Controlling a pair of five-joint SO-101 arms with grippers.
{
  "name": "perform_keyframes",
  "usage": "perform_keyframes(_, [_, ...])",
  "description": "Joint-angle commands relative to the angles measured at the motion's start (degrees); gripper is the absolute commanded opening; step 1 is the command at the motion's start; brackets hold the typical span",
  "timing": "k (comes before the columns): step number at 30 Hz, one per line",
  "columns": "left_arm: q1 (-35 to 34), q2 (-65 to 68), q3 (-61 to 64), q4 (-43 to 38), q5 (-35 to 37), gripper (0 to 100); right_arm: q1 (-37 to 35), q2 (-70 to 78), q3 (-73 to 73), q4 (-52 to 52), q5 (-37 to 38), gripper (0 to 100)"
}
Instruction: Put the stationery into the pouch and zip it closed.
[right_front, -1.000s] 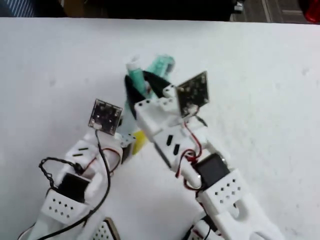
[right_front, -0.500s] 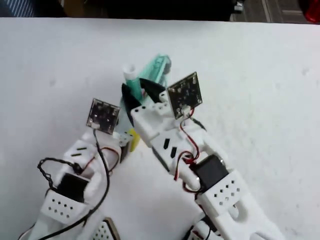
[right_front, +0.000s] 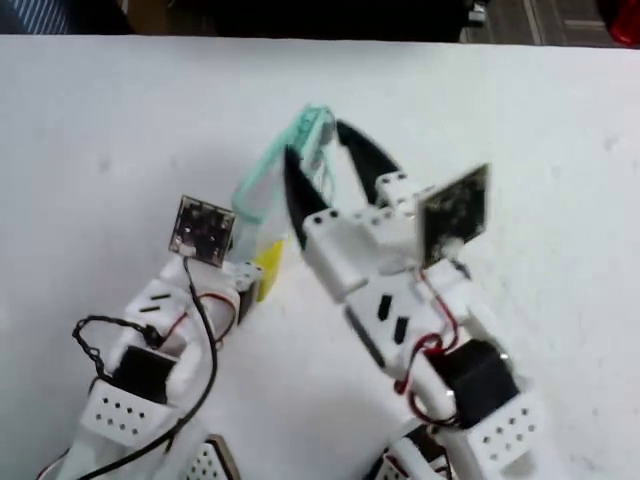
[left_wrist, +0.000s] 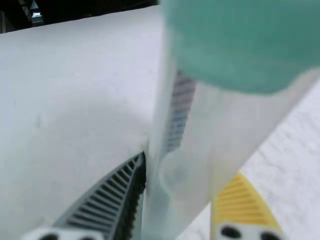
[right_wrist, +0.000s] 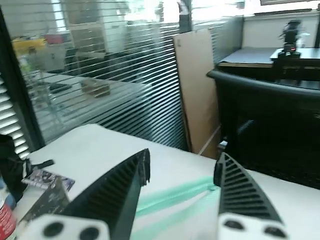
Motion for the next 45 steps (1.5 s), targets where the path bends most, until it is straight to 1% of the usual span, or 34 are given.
perform_keyframes(1, [0.0,-0.3,-0.6,-1.7,0.7,21,2.6,6.7,-11.7,7.3,0.1,19.1])
perform_keyframes(5, [0.0,-0.3,-0.6,-1.7,0.6,21,2.1,21.1,-26.3,20.1,-0.4,19.3])
perform_keyframes(11, [0.0,-0.3,-0.6,-1.7,0.6,21,-2.6,41.0,-50.5,40.4,-0.5,19.3])
perform_keyframes(14, [0.0,-0.3,-0.6,-1.7,0.6,21,-3.6,49.0,-60.3,45.6,-1.1,19.3])
perform_keyframes(16, [-0.1,-0.3,-0.5,-1.7,0.6,21,-3.2,53.6,-65.4,48.0,-5.0,19.3])
perform_keyframes(18, [-0.2,-0.3,-0.5,-1.7,0.6,21,-1.4,57.5,-69.5,51.0,-8.0,19.4])
perform_keyframes(23, [-0.1,-0.3,-0.5,-1.7,0.7,21,1.8,64.0,-76.1,55.0,-10.2,19.4])
perform_keyframes(28, [-0.1,-0.3,-0.5,-1.7,0.7,21,3.0,61.9,-84.9,56.3,-10.1,19.5])
perform_keyframes(30, [-0.2,-0.3,-0.5,-1.7,0.7,21,2.9,60.9,-86.9,57.4,-9.8,21.6])
perform_keyframes(33, [-0.1,-0.3,-0.5,-1.7,0.7,21,2.7,60.7,-86.9,59.6,-10.2,28.0])
perform_keyframes(34, [-0.1,-0.3,-0.5,-1.7,0.8,21,2.5,61.3,-86.4,59.7,-10.2,28.7])
perform_keyframes(39, [-0.1,-0.3,-0.5,-1.7,0.8,21,0.1,66.3,-85.5,60.2,-10.5,28.8])
perform_keyframes(42, [-0.1,-0.3,-0.5,-1.7,0.8,21,0.0,69.7,-85.5,59.9,-14.5,28.9])
perform_keyframes(45, [-0.1,-0.3,-0.5,-1.7,0.8,21,0.0,72.7,-86.0,59.9,-15.7,28.9])
